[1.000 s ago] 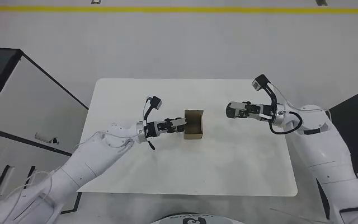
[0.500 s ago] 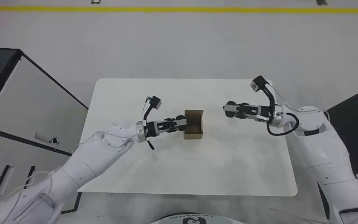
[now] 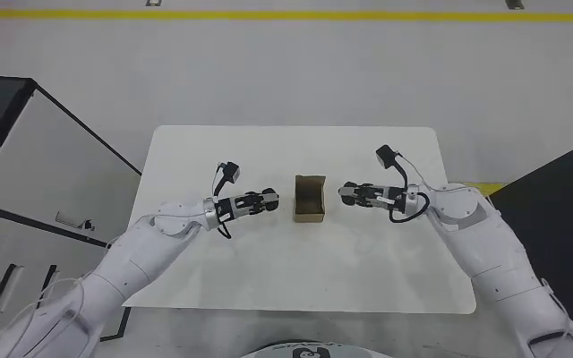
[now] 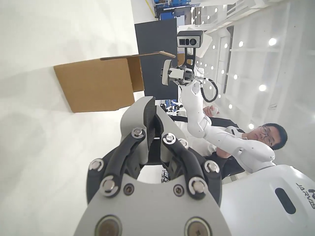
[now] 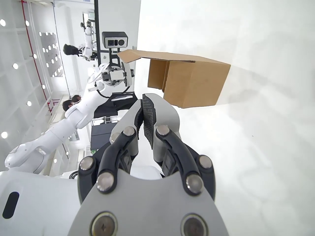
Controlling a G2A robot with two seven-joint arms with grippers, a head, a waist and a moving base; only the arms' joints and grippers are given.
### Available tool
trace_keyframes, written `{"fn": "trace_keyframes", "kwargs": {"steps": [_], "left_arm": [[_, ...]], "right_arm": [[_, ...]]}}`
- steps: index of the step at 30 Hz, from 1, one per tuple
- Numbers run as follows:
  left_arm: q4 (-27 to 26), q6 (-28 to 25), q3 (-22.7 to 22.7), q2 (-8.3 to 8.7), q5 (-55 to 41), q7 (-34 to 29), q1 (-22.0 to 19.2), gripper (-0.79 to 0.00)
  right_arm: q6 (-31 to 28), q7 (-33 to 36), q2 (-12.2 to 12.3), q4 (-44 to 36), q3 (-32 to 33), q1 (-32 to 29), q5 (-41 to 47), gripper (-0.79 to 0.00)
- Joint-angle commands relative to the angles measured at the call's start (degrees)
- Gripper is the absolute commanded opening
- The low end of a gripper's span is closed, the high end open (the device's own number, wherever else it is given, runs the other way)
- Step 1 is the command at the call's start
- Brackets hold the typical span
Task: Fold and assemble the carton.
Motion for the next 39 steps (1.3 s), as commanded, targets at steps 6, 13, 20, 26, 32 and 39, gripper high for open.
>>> {"fn": "trace_keyframes", "kwargs": {"steps": [6,13,20,26,32,39], "left_arm": [[0.04,0.61,-0.12,-0.11,0.94,1.13,0.37,-0.785],[0.19,2.78,0.98,-1.97,1.49,1.61,-0.03,-0.785],[4.12,4.28,3.26,-4.77,3.63,2.20,-2.30,-0.785],[6.57,3.20,4.30,-6.89,3.80,1.34,-3.65,-0.785],[8.87,2.20,4.57,-8.43,3.73,-0.29,-4.39,-0.785],[10.20,1.61,4.20,-9.57,4.30,-2.23,-4.80,-0.785]], "right_arm": [[0.00,-0.30,-0.01,-0.06,0.00,-0.07,-0.08,-0.785],[2.47,-5.53,-1.31,1.51,-3.61,-0.14,-1.08,-0.785],[3.38,-8.31,-2.98,4.46,-6.87,1.86,0.52,-0.785],[3.37,-8.87,-4.24,6.24,-9.15,4.29,0.29,-0.785],[3.96,-9.31,-5.38,7.64,-11.23,6.53,-0.93,-0.785],[5.53,-9.90,-6.58,9.06,-13.51,8.66,-3.32,-0.785]]}}
